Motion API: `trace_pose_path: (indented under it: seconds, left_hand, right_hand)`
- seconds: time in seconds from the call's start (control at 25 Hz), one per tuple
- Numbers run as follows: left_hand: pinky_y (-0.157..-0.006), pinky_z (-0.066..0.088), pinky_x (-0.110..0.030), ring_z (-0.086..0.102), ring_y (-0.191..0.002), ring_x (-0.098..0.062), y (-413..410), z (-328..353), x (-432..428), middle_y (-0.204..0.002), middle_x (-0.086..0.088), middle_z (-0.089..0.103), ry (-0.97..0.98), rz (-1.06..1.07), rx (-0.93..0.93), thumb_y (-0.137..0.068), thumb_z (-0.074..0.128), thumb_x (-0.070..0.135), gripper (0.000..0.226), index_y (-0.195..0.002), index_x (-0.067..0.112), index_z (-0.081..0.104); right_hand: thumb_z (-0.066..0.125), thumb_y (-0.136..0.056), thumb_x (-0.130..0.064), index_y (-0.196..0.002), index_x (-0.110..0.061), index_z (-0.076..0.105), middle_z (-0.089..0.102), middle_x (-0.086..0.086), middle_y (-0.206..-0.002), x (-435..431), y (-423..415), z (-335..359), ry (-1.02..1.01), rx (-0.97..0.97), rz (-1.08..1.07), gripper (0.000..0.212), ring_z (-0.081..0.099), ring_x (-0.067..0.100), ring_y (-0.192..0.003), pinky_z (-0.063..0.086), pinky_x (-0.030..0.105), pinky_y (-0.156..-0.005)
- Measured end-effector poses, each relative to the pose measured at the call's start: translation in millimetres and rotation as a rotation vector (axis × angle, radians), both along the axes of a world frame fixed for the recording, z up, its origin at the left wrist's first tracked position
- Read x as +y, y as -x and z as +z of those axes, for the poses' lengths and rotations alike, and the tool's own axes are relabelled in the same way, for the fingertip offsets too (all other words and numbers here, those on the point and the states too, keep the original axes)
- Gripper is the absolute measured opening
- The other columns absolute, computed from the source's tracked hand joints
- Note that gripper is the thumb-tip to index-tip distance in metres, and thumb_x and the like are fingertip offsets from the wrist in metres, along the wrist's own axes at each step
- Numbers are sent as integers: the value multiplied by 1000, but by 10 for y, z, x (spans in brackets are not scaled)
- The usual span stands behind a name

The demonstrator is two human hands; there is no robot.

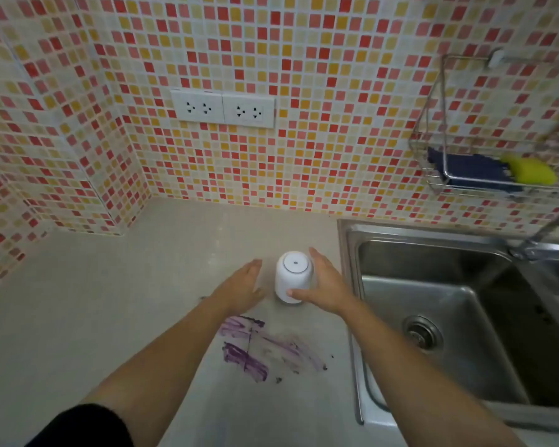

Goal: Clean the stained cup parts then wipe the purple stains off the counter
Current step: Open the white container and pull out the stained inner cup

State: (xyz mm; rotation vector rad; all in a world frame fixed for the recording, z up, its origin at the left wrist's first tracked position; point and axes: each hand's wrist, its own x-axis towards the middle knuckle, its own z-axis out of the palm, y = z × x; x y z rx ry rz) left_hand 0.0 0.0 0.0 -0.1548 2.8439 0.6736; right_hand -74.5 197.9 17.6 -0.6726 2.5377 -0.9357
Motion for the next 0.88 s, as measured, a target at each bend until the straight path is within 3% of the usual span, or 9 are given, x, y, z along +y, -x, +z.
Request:
trace_pose_path:
  seconds: [0.12,0.24,0.4,0.52,0.64,0.88]
  left_hand:
    - [-114,22,-31,24,-141,-25,148,-201,20,-156,-11,19,-187,50,-70,-87,59,24,80,-149,8,12]
    - [-107,38,-40,42,-131,-24,250,-383,68,-148,-6,39,-403,90,-70,-69,74,31,94,-147,19,23]
    - [-95,45,-31,51,-120,-17,329,-479,182,-136,3,51,-625,107,10,-63,85,28,95,-141,29,31]
    - [-87,42,-22,51,-113,-10,403,-467,285,-131,8,52,-713,121,70,-63,86,29,94,-140,30,32]
    - [-88,42,-22,51,-110,-8,441,-445,363,-123,11,52,-789,178,107,-63,86,25,89,-137,29,36]
    - [-91,46,-25,55,-110,-13,486,-459,404,-123,7,57,-775,185,108,-64,85,29,85,-136,27,40]
  right_hand:
    - [84,-62,-37,-145,-16,24,33,2,-149,-114,105,-78,81,-40,-56,105,33,21,-136,28,33,-108]
    - [87,-57,-34,-127,-22,46,56,-4,-121,-140,178,-136,130,5,-112,82,54,18,-111,44,31,-91]
    - [87,-52,-41,-122,-23,50,60,-6,-114,-107,228,-155,191,2,-176,81,57,17,-103,51,38,-87]
    - [88,-54,-37,-124,-21,48,57,-7,-112,-92,273,-91,217,4,-213,82,57,16,-101,51,30,-85]
    - [88,-57,-31,-124,-19,48,55,-8,-110,-71,333,18,239,-5,-219,79,54,14,-99,49,25,-82]
    - [87,-55,-39,-123,-22,50,57,-9,-112,-32,374,146,205,34,-223,79,56,14,-100,53,33,-87]
